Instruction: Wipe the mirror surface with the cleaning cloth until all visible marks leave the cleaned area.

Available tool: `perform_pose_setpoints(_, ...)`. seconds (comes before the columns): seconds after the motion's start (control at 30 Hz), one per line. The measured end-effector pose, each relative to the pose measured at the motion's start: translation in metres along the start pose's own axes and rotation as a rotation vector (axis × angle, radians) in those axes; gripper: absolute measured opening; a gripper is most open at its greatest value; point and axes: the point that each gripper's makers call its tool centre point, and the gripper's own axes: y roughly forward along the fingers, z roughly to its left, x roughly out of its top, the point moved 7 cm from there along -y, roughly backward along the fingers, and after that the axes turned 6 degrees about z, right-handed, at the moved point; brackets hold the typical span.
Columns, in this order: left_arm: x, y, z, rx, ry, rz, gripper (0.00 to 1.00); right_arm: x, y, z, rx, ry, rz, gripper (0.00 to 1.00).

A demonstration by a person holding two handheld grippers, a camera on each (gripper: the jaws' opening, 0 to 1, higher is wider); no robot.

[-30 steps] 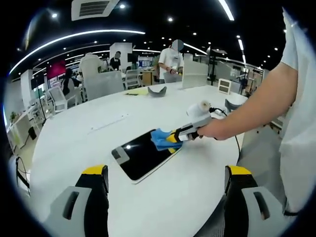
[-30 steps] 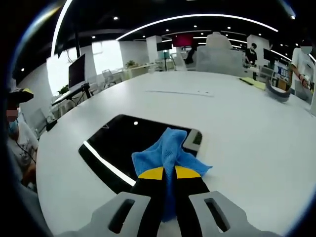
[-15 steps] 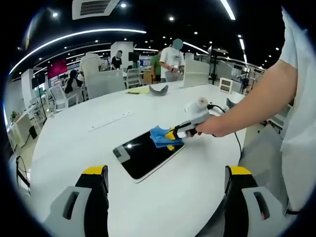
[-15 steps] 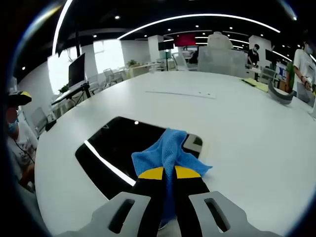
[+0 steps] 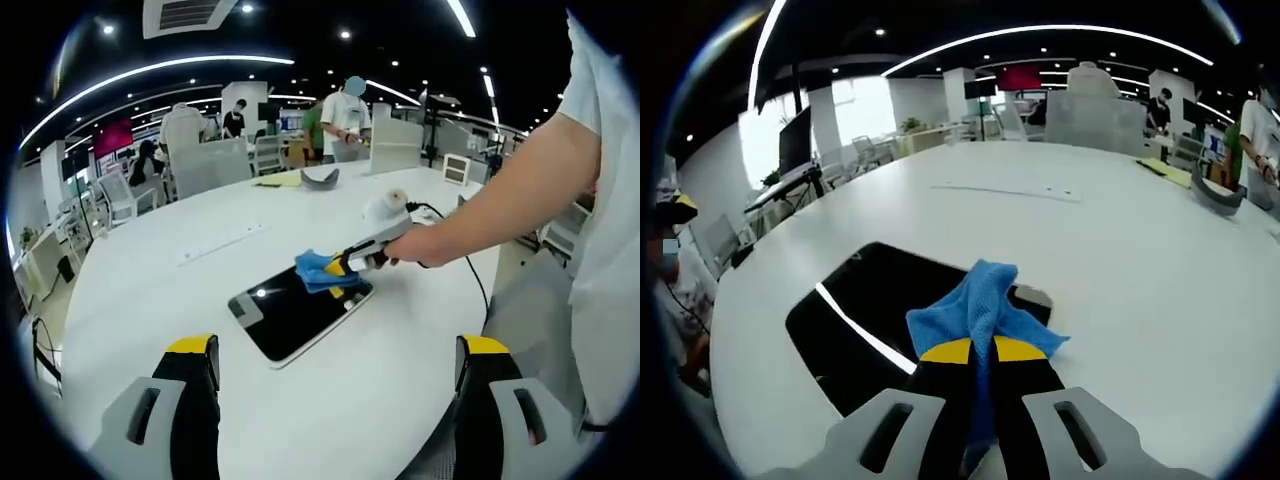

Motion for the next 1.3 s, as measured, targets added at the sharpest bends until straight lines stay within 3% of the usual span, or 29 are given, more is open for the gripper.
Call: perform_pose_setpoints(1.3, 0.003, 0.010, 0.010, 0.000, -0.006, 0.018, 0.99, 0.029, 0.030, -0.012, 0.035, -0.052, 0.016, 0.02)
